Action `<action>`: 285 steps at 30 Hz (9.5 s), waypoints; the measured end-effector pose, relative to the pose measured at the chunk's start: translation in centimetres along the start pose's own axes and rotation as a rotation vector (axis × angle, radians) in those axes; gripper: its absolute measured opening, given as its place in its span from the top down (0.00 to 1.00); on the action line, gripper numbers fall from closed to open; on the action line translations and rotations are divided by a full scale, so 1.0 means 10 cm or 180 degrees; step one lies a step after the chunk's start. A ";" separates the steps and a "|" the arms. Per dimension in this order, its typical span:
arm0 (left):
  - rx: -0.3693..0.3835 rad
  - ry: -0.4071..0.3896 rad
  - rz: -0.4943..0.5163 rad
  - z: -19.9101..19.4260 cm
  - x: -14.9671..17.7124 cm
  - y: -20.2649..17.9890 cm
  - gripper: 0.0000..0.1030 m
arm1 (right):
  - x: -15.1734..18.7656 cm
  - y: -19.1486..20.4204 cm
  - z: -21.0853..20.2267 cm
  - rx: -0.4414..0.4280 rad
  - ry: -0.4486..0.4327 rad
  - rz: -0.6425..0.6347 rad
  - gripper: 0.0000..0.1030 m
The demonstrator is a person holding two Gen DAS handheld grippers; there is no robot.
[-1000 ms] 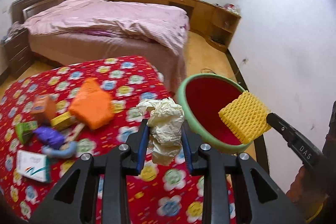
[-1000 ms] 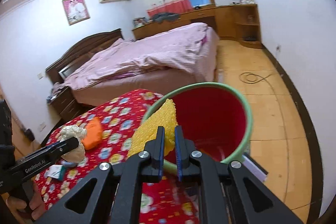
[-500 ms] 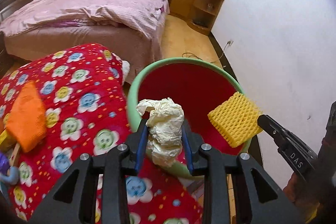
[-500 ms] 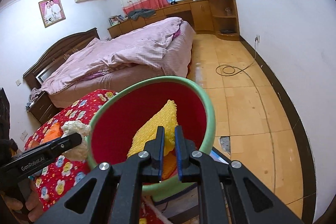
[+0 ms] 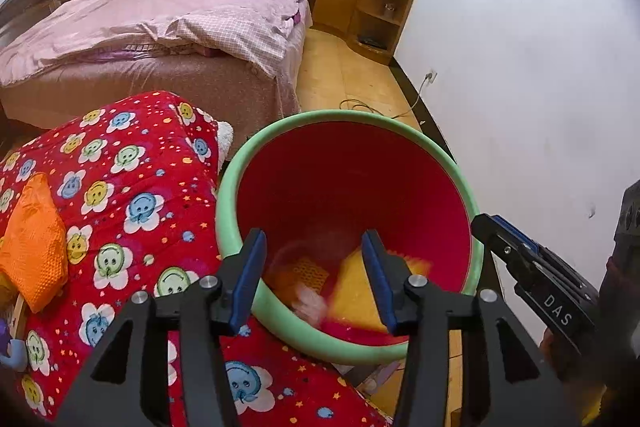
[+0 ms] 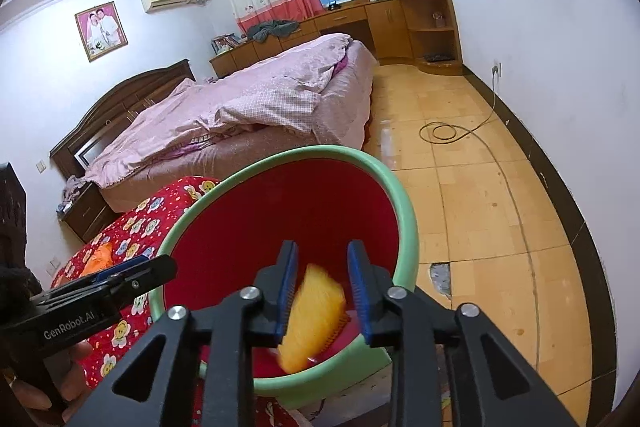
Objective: Collect trash
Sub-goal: 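Move both grippers over the red bucket and release the foam net and paper, then grasp the orange mesh bag with the right gripper while the left grasps the green packet, then carry the orange bag and green packet to the red bucket and release, then move the left gripper back to the bedspread and grasp the brown medicine box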
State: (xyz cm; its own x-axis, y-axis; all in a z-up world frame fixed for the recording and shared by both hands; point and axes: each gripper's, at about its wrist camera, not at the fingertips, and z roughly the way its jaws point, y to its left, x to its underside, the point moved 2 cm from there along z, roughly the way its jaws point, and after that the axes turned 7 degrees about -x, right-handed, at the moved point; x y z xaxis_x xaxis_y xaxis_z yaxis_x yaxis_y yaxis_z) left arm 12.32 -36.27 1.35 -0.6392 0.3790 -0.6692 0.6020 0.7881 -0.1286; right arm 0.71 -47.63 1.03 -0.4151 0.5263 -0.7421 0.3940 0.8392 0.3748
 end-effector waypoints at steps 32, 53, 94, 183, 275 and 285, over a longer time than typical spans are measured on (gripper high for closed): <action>-0.0952 -0.0367 -0.0918 -1.55 0.45 1.50 0.36 | 0.11 1.09 -0.50 -0.0677 0.0157 -0.0233 0.47; -0.1578 -0.0246 -0.1099 -2.06 0.84 2.91 0.36 | 0.39 2.17 -0.25 -0.0933 0.0520 -0.0433 0.37; -0.1436 0.0158 -0.1427 -0.93 1.06 3.63 0.37 | 0.64 2.77 1.11 -0.0720 0.1195 -0.0714 0.27; -0.0185 -0.0267 -0.0273 -1.08 0.01 0.74 0.41 | -0.20 0.75 -0.58 -0.0388 -0.0249 0.0150 0.91; -0.1195 -0.0048 -0.1244 -0.87 0.37 3.12 0.30 | 0.30 1.98 0.60 -0.0689 0.0680 -0.0107 0.37; -0.1217 0.0109 -0.1192 -0.60 0.34 3.12 0.36 | 0.35 2.00 0.79 -0.0748 0.0778 -0.0129 0.37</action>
State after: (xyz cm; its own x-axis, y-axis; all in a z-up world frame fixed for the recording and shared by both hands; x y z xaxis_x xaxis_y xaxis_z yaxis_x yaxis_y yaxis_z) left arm 26.05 -7.52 -0.49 -0.7959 0.0485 -0.6035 0.1165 0.9904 -0.0741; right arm 13.64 -30.06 1.56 -0.6221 0.4853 -0.6144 0.1854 0.8537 0.4866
